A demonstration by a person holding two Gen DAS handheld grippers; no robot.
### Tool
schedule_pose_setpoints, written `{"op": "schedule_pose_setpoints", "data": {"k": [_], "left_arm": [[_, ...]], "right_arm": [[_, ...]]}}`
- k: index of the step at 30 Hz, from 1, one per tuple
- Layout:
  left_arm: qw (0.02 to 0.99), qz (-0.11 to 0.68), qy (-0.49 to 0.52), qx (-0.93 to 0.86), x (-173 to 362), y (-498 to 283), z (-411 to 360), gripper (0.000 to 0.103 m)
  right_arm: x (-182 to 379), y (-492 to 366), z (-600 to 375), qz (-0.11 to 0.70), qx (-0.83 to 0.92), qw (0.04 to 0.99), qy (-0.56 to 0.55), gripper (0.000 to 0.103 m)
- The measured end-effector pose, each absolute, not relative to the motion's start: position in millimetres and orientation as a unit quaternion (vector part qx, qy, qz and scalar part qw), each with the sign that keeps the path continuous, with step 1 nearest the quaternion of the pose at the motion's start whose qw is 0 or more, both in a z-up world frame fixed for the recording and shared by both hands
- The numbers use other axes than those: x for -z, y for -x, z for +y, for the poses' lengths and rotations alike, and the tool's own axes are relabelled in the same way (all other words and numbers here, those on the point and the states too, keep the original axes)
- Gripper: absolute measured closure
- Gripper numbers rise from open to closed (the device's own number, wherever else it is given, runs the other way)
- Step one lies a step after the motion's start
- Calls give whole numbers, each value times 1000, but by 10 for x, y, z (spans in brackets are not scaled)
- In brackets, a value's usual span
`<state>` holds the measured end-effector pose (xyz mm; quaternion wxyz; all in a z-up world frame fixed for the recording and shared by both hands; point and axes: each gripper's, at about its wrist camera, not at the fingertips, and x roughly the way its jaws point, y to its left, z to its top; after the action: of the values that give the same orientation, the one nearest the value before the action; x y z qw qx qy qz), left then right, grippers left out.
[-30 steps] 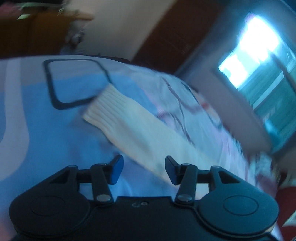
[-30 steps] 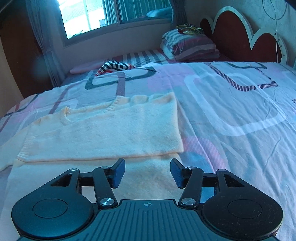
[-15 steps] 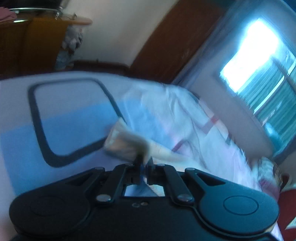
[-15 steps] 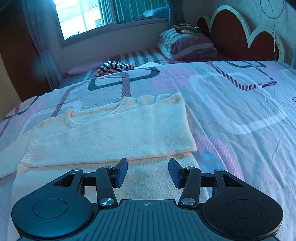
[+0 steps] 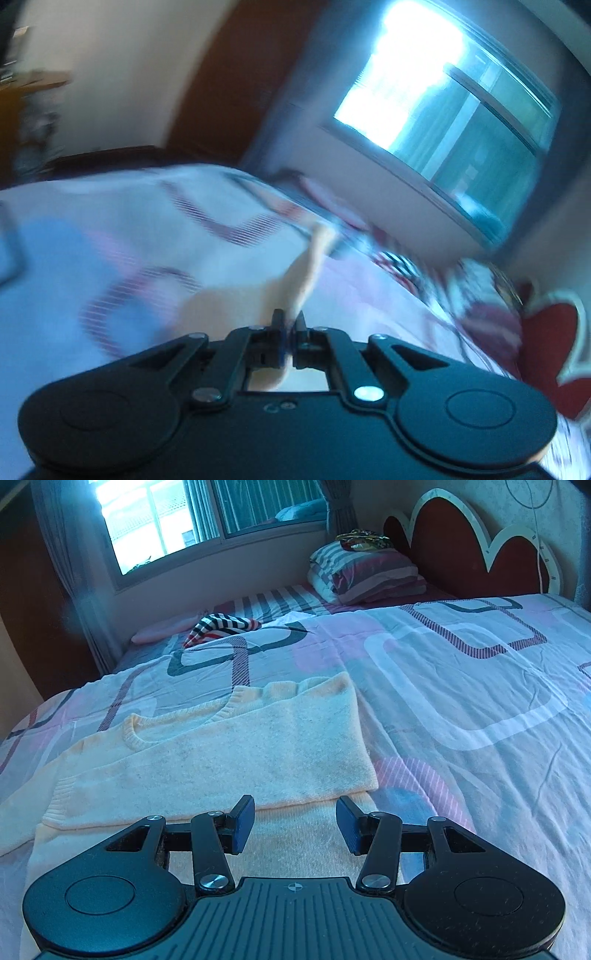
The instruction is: Fold small clothes
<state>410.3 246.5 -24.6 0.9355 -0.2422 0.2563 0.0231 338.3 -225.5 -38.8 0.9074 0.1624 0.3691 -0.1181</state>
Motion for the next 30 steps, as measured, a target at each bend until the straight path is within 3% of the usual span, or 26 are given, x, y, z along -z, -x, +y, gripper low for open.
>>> {"op": "schedule_pose_setpoints", "data": {"k": [11,19,22,23,25,26,30], "left_arm": [[924,323,102,175,418,-4328,99,101],[894,372,40,246,798,-4283,-915,100],[884,385,17,264,863,-4218,-1087,75],[887,376,11,267,840,-4201,-1068,58],[905,348,0,246,758,-4037,-947,37],[913,336,-3,230,711,-3958,-811,31],[941,313,-9,131,601,-3692,-122,32]], "right_arm": [[374,-3480,-2704,346,114,907,-209,53],[352,-3514,-2927,342,94,901,-250,53],[366,-3559,-2943,345,72,896,-270,53],[382,-3585,-2932,348,62,893,-277,53],[426,-3652,-2896,356,44,890,-282,53],[456,-3687,-2869,360,37,888,-283,53],[607,-3830,-2761,380,17,876,-297,53]]}}
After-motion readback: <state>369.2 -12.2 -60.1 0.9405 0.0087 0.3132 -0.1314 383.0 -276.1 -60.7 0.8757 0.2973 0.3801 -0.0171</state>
